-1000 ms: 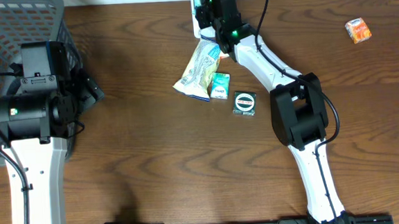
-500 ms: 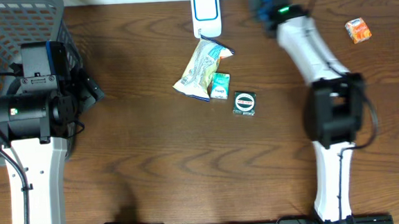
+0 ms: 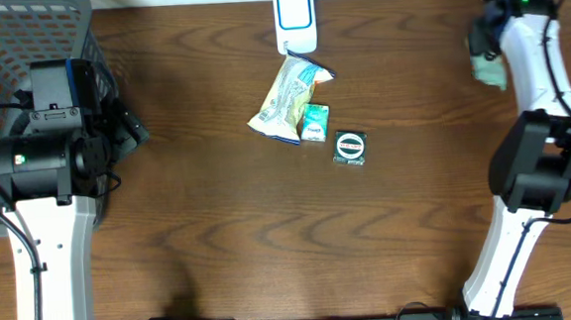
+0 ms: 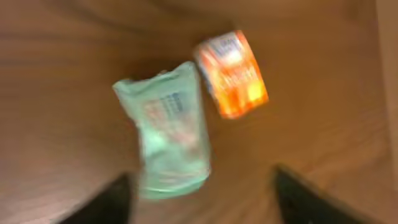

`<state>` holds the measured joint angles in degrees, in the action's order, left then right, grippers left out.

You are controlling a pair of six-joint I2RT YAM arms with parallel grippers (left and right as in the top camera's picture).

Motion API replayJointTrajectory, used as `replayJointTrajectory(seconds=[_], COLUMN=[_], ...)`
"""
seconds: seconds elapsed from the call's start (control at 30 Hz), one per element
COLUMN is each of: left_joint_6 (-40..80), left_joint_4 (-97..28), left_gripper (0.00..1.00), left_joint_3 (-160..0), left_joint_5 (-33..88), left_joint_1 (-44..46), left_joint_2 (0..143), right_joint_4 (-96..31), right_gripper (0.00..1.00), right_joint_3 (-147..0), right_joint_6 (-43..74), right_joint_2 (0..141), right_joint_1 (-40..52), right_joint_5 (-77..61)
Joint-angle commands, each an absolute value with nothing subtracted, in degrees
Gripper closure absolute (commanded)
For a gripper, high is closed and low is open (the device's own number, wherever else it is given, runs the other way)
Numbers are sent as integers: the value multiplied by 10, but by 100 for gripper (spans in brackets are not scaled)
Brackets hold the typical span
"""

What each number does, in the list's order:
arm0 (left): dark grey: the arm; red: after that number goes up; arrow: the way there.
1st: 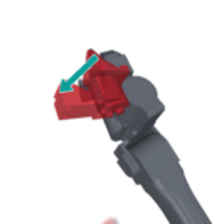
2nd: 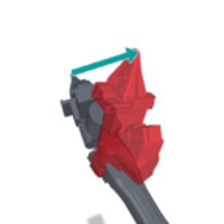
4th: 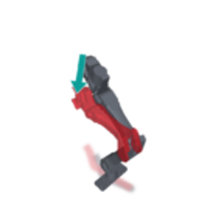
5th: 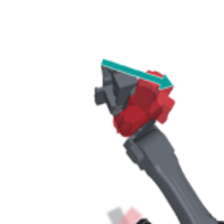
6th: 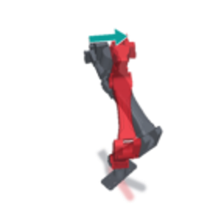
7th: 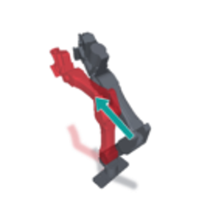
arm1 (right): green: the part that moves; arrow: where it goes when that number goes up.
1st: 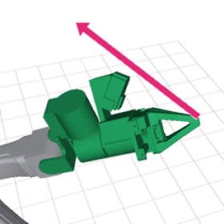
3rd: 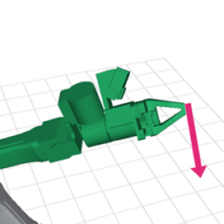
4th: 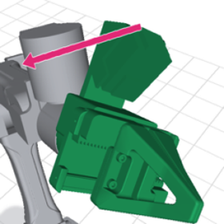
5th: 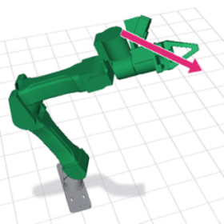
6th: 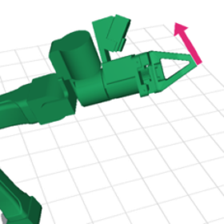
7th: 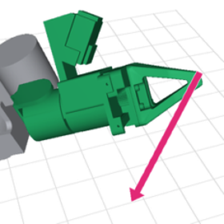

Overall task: Scan the item barcode
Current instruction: 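Carry the wipes pack to the right and drop it by the orange pack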

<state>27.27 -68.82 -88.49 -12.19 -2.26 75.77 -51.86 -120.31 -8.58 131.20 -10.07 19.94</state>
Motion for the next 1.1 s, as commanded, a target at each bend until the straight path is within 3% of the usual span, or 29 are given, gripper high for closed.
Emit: replayJointTrajectory(seconds=[0.0, 0.1, 0.23, 0.37, 0.63, 1.07], left_joint_6=[282, 282, 282, 282, 282, 282], left_joint_4=[-690, -690, -690, -690, -690, -690], left_gripper=[2, 2, 2, 2, 2, 2], left_joint_3=[-883, -883, -883, -883, -883, -883], left_joint_5=[-129, -129, -129, -129, -129, -129], left_joint_1=[-27, -27, -27, -27, -27, -27], left_joint_2=[760, 760, 760, 760, 760, 760], right_joint_4=[-549, -590, -632, -668, -726, -664], right_gripper=[23, 19, 16, 3, 1, 1], right_joint_3=[-1206, -1206, -1206, -1206, -1187, -1145], right_joint_6=[-33, -7, -7, -7, 1, 38], right_joint_2=[1306, 1306, 1306, 1306, 1306, 1306], right_joint_1=[-124, -134, -133, -121, -55, 58], right_joint_5=[208, 153, -81, -255, -268, -256])
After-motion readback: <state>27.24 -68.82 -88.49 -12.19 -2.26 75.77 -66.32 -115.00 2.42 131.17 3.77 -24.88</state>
